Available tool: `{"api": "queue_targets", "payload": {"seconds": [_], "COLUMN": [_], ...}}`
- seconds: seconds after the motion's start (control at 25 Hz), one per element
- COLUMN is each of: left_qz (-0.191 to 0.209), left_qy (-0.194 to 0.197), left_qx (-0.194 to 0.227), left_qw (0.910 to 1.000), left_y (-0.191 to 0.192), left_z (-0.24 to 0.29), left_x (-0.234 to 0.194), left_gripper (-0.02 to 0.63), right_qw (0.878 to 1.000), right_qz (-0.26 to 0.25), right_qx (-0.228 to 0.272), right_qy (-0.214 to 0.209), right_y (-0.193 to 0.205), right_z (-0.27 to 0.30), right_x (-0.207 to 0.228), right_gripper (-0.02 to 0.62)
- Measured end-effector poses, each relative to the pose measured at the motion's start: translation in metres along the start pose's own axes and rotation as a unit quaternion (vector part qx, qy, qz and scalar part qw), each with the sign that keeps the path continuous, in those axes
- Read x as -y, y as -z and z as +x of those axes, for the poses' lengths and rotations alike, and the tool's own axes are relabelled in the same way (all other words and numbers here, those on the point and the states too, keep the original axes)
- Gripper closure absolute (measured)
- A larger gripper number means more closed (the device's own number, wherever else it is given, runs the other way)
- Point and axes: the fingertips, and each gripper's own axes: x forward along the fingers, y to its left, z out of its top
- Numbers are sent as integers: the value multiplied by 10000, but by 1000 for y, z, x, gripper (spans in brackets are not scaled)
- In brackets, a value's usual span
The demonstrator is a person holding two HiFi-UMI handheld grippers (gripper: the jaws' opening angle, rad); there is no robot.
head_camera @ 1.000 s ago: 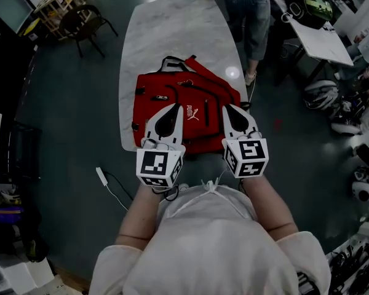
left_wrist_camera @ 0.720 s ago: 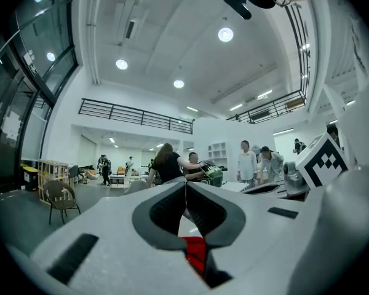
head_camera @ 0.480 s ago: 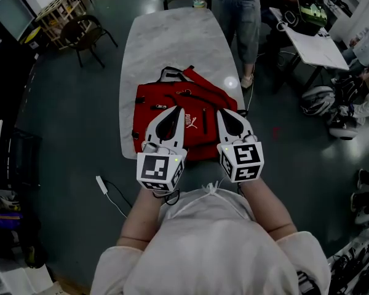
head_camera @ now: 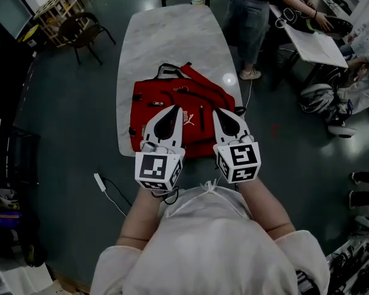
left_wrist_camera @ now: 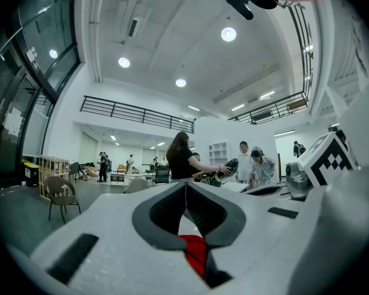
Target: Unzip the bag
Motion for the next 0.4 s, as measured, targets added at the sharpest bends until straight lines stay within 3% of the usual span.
{"api": "queue_targets", "payload": {"seconds": [0.4], "left_qz": [-34], "left_qy": [-36], "left_qx": [-67], "left_qw": [10000], "left_y": [5], "left_z": [-2], "left_x": [5], "left_gripper": [585], "right_qw": [9999], "right_qz": [-31], "right_qx": [-90], "right_qy": [-45], "right_y": [7], "right_z": [-6], "right_x": [-1], "right_gripper": [568]}}
